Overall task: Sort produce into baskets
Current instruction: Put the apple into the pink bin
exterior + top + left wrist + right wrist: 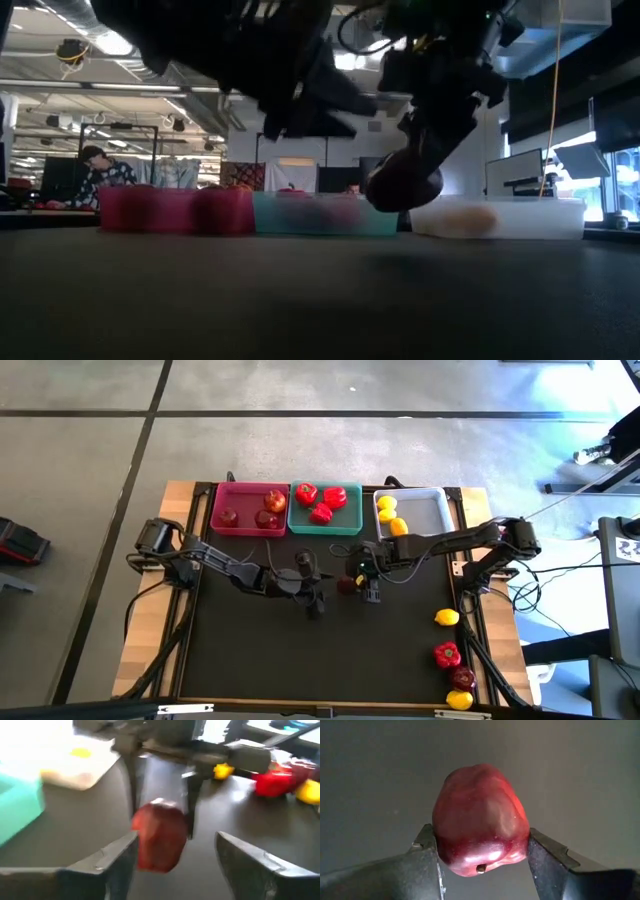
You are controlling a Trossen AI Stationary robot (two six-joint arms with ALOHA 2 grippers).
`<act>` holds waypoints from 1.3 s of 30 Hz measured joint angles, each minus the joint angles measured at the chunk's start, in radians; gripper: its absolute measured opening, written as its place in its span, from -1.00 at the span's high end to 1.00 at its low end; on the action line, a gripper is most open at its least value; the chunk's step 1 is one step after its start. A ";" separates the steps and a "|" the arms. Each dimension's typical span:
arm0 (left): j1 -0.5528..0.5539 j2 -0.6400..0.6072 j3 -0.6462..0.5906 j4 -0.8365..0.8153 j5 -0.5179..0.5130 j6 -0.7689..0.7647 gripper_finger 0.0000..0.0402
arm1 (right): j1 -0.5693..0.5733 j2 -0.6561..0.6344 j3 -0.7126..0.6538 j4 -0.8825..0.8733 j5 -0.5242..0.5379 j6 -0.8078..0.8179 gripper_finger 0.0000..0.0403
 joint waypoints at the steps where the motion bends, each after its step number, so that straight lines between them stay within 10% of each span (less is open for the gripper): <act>1: -0.006 -0.001 0.012 -0.020 0.001 0.041 -0.28 | 0.006 0.002 0.006 -0.003 0.004 -0.008 0.20; 14: 0.005 0.004 0.045 -0.269 -0.013 0.059 -0.28 | 0.003 0.165 0.136 -0.164 0.013 0.013 0.20; 39: 0.075 0.240 0.030 0.048 0.011 0.034 -0.28 | 0.003 0.207 0.194 -0.183 0.021 -0.010 0.09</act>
